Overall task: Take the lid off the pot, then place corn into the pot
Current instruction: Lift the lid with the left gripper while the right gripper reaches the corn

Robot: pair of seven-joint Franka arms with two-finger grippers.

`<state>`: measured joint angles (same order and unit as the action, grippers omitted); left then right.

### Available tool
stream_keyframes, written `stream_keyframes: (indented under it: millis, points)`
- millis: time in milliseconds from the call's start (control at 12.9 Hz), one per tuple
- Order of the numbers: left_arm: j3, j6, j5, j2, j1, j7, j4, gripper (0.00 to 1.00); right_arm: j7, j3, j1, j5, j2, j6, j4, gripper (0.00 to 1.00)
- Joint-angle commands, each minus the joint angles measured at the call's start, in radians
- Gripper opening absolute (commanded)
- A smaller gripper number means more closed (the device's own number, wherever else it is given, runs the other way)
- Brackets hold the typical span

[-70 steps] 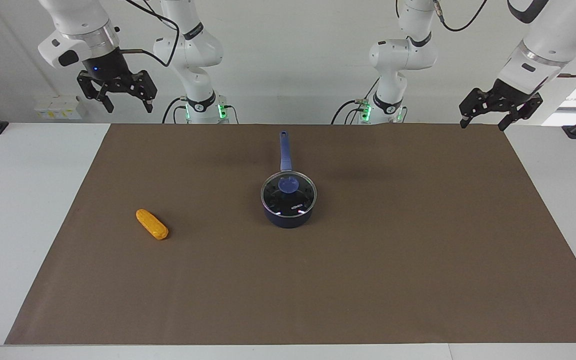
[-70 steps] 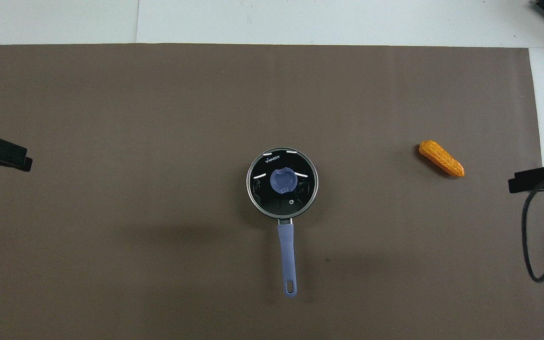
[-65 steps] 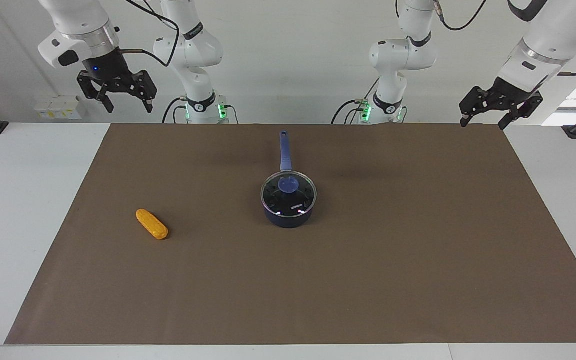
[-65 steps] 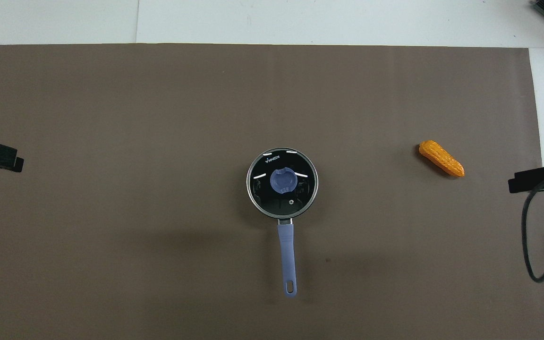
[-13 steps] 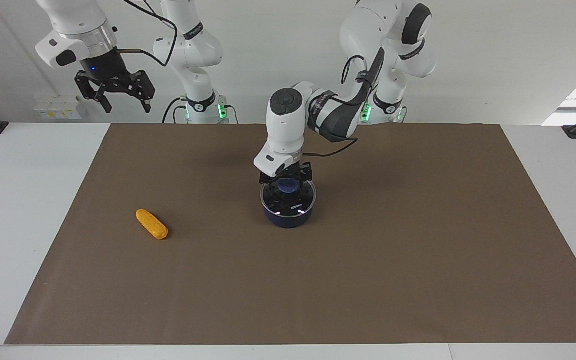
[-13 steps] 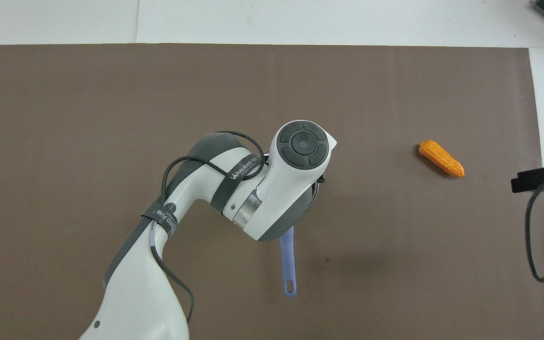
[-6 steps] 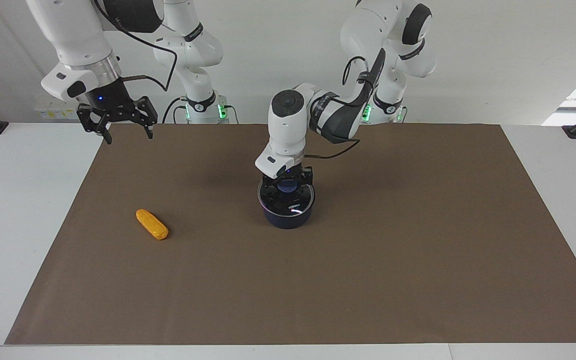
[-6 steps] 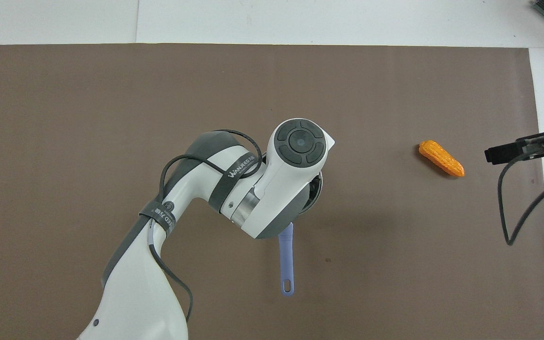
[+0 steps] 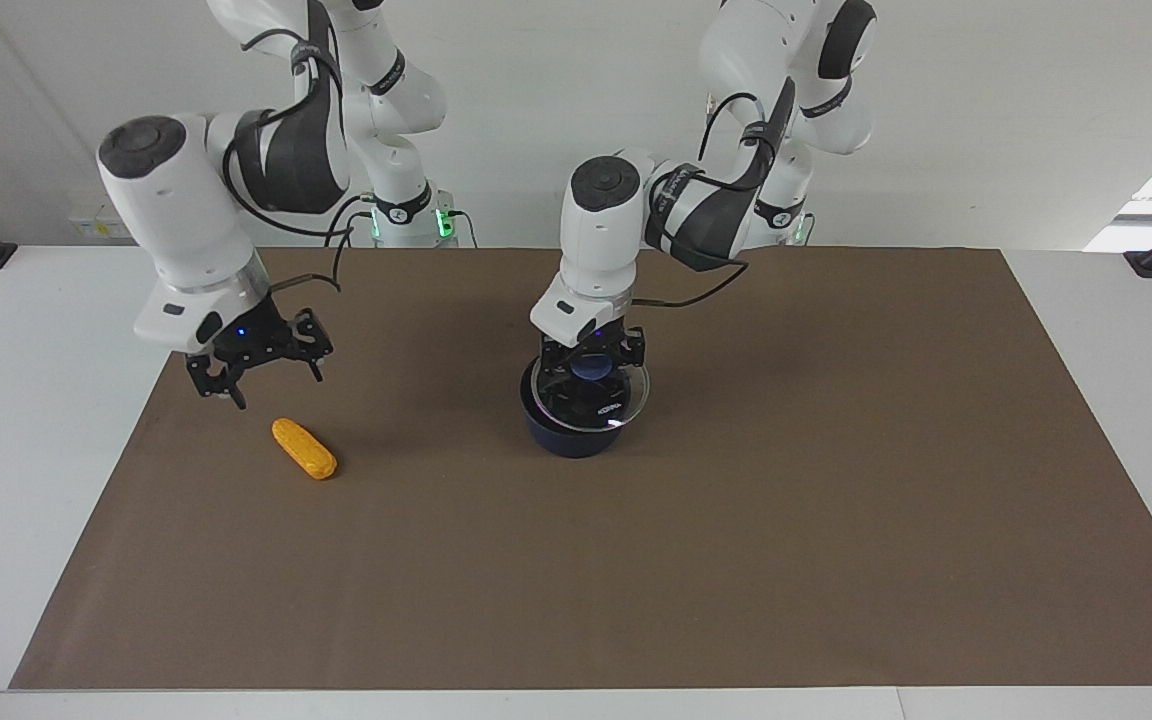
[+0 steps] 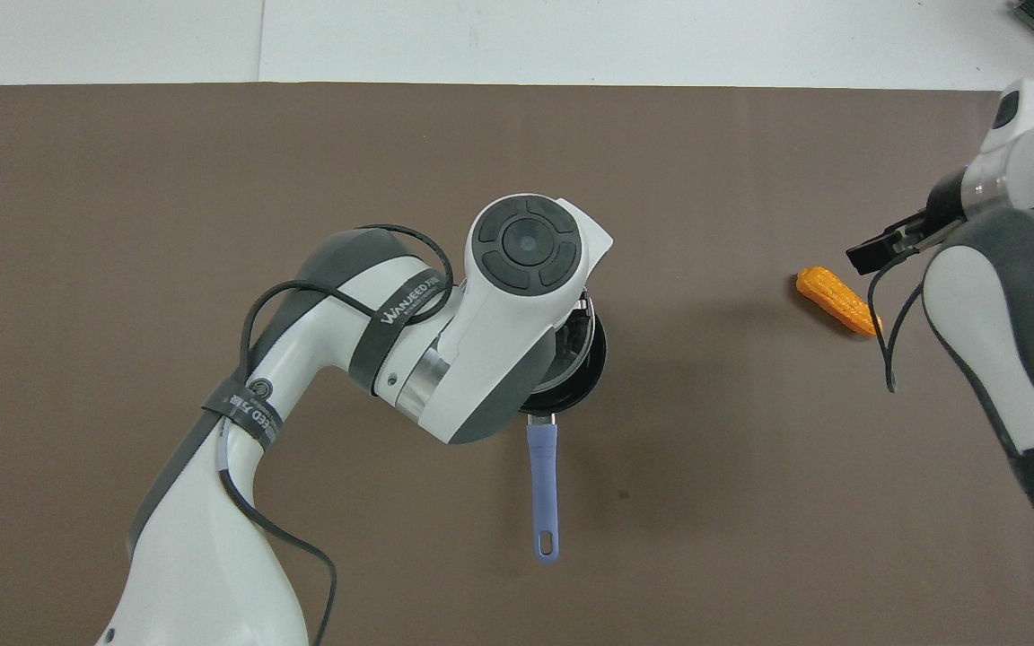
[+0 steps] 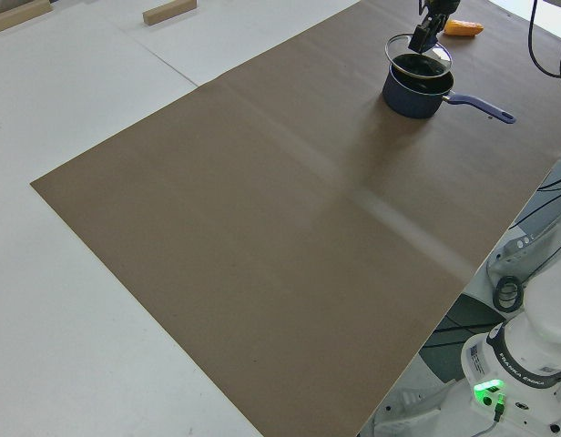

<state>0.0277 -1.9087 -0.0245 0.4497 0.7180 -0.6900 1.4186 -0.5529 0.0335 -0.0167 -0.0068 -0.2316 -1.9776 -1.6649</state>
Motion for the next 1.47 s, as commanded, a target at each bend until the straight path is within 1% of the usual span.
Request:
stream_keyframes:
  millis: [0,77,155,309,387,464,696,851,1006,1083,1160,1238,1315,1392]
  points:
    - [-0.003,0.020,0.003,-0.029,-0.032,0.061,0.014,0.00,-0.221,-0.001,0.004,0.010,-0.066,-0.149,-0.053,1.00]
    - [-0.003,0.031,0.003,-0.037,-0.055,0.110,0.017,0.00,-0.345,-0.001,0.012,0.010,-0.099,-0.212,-0.074,1.00]
    - [-0.003,0.042,0.003,-0.043,-0.078,0.162,0.020,0.00,-0.440,-0.001,0.015,0.011,-0.129,-0.245,-0.093,1.00]
    - [-0.003,0.059,0.001,-0.057,-0.135,0.265,0.034,0.00,-0.551,-0.001,0.026,0.011,-0.176,-0.317,-0.125,1.00]
    - [-0.003,0.059,0.001,-0.069,-0.167,0.326,0.049,0.00,-0.576,-0.001,0.030,0.011,-0.189,-0.346,-0.142,1.00]
    - [-0.003,0.059,0.001,-0.080,-0.192,0.383,0.066,0.00,-0.576,-0.001,0.032,0.011,-0.187,-0.349,-0.165,1.00]
    - [-0.005,0.059,0.001,-0.095,-0.291,0.573,0.089,0.00,-0.579,-0.001,0.058,0.013,-0.161,-0.343,-0.220,1.00]
    - [-0.005,0.047,-0.005,-0.104,-0.369,0.714,0.126,0.00,-0.582,-0.001,0.075,0.013,-0.156,-0.339,-0.236,1.00]
    - [-0.005,0.036,-0.005,-0.112,-0.423,0.803,0.154,0.00,-0.575,-0.001,0.075,0.013,-0.155,-0.339,-0.237,1.00]
    - [-0.005,0.021,-0.006,-0.124,-0.452,0.854,0.180,0.00,-0.572,-0.001,0.075,0.011,-0.155,-0.337,-0.237,0.85]
    - [-0.005,-0.013,-0.006,-0.141,-0.483,0.906,0.222,0.00,-0.569,0.000,0.075,0.013,-0.155,-0.333,-0.237,0.53]
    - [-0.005,-0.062,-0.006,-0.169,-0.512,0.959,0.282,0.00,-0.556,0.002,0.075,0.013,-0.155,-0.328,-0.237,0.23]
    - [-0.005,-0.113,-0.008,-0.195,-0.535,1.010,0.343,0.00,-0.532,0.002,0.075,0.013,-0.155,-0.320,-0.236,0.00]
    - [-0.005,-0.146,-0.008,-0.218,-0.557,1.044,0.396,0.00,-0.475,0.002,0.075,0.011,-0.153,-0.301,-0.234,0.00]
